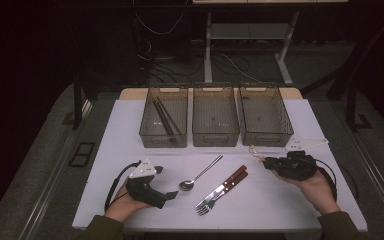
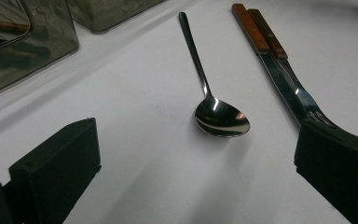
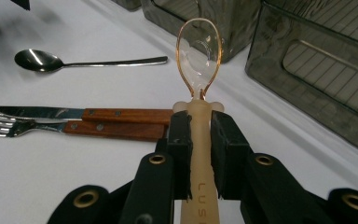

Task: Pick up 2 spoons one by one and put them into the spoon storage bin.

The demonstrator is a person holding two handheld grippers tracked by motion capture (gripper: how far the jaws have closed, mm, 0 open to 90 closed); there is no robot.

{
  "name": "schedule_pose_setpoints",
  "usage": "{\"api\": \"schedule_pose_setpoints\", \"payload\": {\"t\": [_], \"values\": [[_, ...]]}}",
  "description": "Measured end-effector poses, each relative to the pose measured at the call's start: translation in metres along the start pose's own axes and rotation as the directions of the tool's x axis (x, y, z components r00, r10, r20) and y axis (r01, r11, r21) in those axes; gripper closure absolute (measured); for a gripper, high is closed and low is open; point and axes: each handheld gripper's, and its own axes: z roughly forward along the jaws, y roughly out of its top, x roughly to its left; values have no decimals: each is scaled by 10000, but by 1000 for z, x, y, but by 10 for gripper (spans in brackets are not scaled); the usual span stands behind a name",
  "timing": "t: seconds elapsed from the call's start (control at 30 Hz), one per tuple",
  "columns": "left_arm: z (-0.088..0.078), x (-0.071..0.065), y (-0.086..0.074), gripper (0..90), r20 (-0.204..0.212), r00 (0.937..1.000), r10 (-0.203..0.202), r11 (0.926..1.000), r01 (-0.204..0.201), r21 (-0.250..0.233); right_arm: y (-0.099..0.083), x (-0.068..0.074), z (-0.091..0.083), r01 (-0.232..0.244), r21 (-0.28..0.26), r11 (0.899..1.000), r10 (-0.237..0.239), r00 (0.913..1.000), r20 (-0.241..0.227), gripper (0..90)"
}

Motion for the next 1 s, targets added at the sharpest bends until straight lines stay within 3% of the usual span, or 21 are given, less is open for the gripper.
{"api": "schedule_pose_setpoints", "payload": {"t": [0.23, 0.73, 1.0], "values": [[3, 0, 1, 0, -371, 9992, -162, 9997, 169, 183, 8, -2, 1, 35, -243, 9997, -35, 10000, 31, 789], [2, -1, 1, 0, -230, 9997, -13, 10000, 13, 30, 32, -1, 9, 213, -453, 9987, -213, 9998, 22, 789], [1, 0, 1, 0, -255, 9997, 31, 10000, -29, 81, 53, -4, 16, 229, -828, 9963, -222, 9997, 89, 789]]}}
